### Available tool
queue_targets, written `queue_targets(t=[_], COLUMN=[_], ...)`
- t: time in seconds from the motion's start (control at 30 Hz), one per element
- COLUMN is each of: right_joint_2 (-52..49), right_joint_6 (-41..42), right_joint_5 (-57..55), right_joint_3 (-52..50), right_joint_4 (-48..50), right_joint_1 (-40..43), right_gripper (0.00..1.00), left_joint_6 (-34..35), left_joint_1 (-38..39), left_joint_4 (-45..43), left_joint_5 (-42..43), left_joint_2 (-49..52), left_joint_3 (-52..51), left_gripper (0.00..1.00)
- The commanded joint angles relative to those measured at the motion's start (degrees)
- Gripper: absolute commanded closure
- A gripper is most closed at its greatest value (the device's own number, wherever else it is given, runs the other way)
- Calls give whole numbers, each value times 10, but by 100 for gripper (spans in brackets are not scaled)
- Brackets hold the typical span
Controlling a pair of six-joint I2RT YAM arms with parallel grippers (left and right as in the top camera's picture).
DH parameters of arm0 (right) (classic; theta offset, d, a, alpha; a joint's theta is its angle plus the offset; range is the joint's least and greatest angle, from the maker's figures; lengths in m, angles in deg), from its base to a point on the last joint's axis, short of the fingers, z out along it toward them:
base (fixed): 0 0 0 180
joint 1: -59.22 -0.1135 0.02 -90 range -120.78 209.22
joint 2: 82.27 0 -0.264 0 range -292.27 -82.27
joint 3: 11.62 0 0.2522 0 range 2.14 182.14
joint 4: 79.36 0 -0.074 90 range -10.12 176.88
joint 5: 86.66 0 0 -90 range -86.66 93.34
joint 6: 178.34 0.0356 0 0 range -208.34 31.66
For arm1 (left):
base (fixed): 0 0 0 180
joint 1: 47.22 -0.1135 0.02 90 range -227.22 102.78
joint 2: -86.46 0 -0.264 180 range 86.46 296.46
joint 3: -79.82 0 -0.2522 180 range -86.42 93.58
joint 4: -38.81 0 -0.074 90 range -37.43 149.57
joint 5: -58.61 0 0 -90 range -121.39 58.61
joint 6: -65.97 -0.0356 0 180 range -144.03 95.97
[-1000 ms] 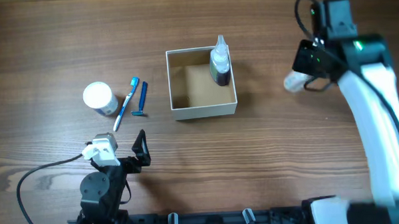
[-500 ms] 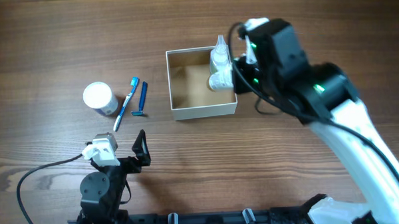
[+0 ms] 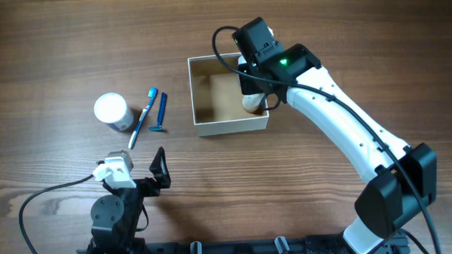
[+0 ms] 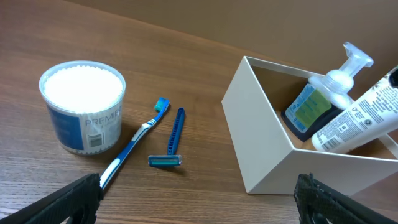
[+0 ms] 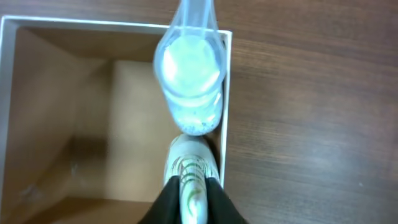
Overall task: Pack container
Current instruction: 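Grasp the white bamboo tube and lower it into the box, then open the right gripper and lift it away to the right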
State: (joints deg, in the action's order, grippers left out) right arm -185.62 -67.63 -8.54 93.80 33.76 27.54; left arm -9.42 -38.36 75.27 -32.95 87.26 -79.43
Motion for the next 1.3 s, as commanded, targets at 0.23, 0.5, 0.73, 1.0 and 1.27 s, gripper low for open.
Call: queue_targets(t=[0.23,0.5,0.73,1.0,1.27], right_joint_2=[133,214,209,209,209], right_joint_6=[35,69,69,64,64], right_joint_5=[-40,86,124,124,124], right_joint_3=[6,6,6,6,6], right_joint_4=[-42,-89,-101,-103,-103], right_joint_1=[50,293,376,376,376], right_gripper=[0,0,1,0,0], left_joint_6=[-7,-7,-7,-7,-7], left_joint_1=[-4,-4,-4,-4,-4], left_joint_4=[-2,-2,-2,-2,-17], left_joint_5=[5,5,5,5,57], left_joint_2=[-5,-5,-5,-5,-4], left_joint_3=[-2,-2,-2,-2,-2], left_gripper=[0,0,0,0,0])
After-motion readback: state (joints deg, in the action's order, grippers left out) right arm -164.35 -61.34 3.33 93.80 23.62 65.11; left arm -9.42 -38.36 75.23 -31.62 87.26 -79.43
